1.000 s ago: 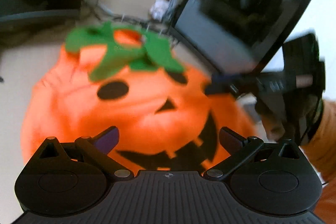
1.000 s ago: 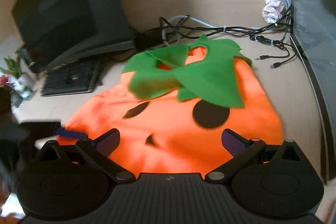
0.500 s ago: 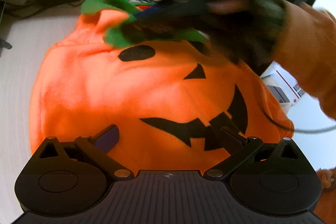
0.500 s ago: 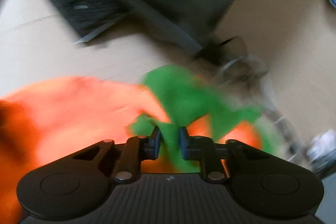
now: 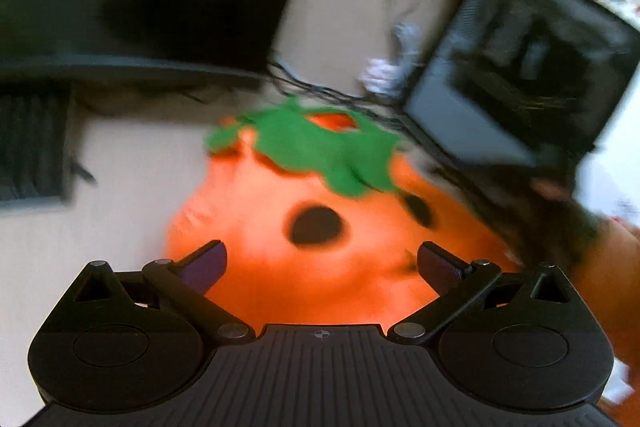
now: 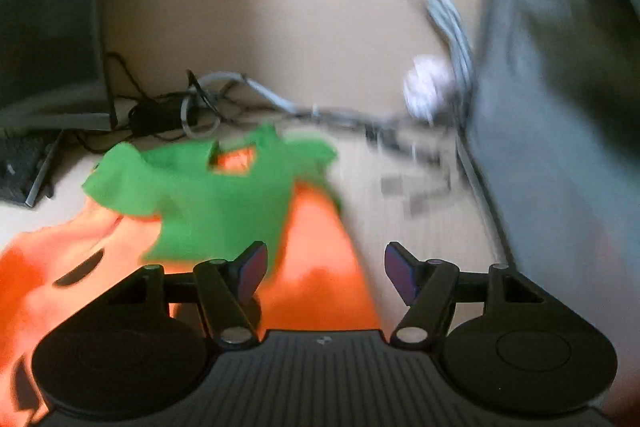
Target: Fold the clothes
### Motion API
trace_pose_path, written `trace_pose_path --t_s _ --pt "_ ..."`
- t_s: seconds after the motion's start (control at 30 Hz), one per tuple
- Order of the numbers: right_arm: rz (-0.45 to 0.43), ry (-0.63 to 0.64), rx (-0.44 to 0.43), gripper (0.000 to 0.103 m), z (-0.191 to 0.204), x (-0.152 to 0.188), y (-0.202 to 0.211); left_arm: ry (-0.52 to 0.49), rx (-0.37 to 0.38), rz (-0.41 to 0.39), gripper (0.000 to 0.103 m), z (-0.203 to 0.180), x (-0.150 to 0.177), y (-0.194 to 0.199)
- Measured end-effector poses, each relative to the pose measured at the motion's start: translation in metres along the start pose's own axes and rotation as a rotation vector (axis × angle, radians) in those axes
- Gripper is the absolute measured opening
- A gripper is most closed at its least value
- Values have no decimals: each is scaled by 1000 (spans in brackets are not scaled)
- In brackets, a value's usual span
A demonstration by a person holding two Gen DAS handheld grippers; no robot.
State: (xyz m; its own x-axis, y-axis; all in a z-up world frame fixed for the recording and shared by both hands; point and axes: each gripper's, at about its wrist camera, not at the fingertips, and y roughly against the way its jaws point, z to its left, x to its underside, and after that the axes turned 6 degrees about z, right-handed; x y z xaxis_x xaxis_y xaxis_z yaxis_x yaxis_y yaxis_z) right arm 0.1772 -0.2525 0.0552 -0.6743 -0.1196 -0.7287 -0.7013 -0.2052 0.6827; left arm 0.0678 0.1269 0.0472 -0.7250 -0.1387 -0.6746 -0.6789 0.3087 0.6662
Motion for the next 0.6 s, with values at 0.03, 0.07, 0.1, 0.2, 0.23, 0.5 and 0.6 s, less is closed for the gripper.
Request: trace_pose_path --t_s 0.03,0.07,0.1,0.2,0.23,0.5,0.6 --pt "16 -40 -21 66 -8 9 1 -10 -62 9 103 -2 -8 -12" --pt "31 -81 -41 66 -15 19 1 -24 -126 18 103 -4 -15 -24" --pt "39 -98 -52 66 -18 26 2 -59 -200 23 103 -7 -18 -37" --pt "15 -29 -42 66 0 35 5 -130 -303 47 95 -9 -16 -58" --pt "3 -4 -44 67 7 35 6 -129 -300 55 72 -8 -14 -58" --pt "-5 4 -40 70 18 37 5 -237 -290 101 55 -15 -9 -74" --pt "-17 25 -34 70 18 34 11 -257 -339 81 11 -19 -15 -75"
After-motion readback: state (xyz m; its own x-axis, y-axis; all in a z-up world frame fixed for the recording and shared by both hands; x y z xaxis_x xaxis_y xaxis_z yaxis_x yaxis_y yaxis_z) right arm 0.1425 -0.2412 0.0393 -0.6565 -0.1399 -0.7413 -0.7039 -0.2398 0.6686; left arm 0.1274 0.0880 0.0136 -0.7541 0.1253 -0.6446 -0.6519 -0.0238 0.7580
